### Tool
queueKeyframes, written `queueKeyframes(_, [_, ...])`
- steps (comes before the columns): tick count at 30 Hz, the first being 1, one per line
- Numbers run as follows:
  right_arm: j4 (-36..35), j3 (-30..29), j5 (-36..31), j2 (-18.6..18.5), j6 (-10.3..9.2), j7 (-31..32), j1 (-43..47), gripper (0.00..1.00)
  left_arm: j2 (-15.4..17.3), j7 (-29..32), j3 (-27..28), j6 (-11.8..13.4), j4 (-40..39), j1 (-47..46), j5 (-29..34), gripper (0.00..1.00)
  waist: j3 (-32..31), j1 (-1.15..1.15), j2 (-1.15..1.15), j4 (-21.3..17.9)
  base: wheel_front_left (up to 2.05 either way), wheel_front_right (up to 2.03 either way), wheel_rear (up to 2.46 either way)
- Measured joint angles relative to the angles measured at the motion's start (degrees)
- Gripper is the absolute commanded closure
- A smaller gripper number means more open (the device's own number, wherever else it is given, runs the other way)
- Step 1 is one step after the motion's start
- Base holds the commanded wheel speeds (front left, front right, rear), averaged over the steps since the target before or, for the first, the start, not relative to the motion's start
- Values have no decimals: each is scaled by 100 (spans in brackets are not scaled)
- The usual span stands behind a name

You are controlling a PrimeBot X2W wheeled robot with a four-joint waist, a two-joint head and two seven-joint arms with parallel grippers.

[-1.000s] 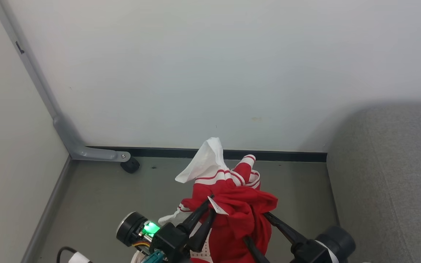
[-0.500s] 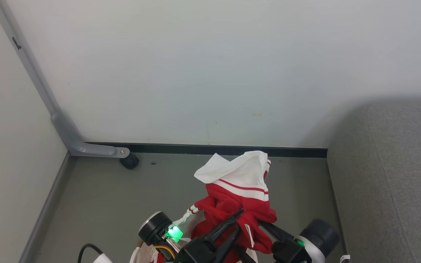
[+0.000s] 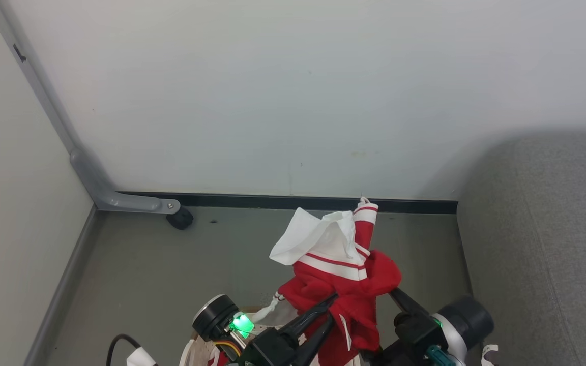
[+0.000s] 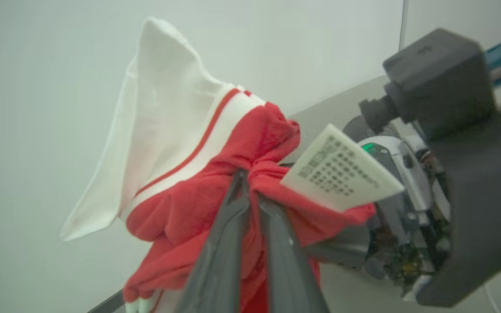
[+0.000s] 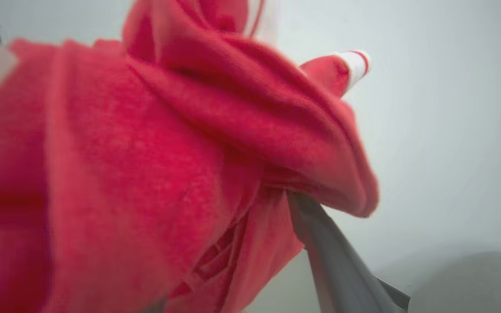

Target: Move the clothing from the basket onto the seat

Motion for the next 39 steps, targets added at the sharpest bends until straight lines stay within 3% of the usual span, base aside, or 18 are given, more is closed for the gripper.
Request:
queueKeyframes(7, [-15,-122,33,18,-303,0,2,0,3,0,-130,-1,5,-13,-174,100,21,0,0,39,0,0,0])
queueKeyframes(13, [10,-45,34,37,-367,0,-11,0,10,0,-253,0,27,-38,-281,100,20,0,0,81,0,0,0])
queueKeyframes(15, [10,-27,73,48,-367,-1,-12,100,10,0,-293,0,32,-45,-291,100,17,0,0,94,0,0,0])
queueKeyframes(34, [-542,-365,543,90,-495,1,138,100,7,-1,-111,-41,69,-105,-436,100,28,0,0,150,0,0,0])
queueKeyframes(35, [-589,-394,565,93,-499,1,145,100,1,-1,-91,-41,73,-105,-459,94,29,0,0,149,0,0,0])
queueKeyframes(36, [-630,-422,578,98,-519,0,152,100,-10,-1,-65,-40,73,-105,-495,0,29,0,0,149,0,0,0])
queueKeyframes(39, [-746,-520,579,103,-570,0,210,100,-24,-1,-7,-36,74,-105,-543,0,32,0,0,144,0,0,0])
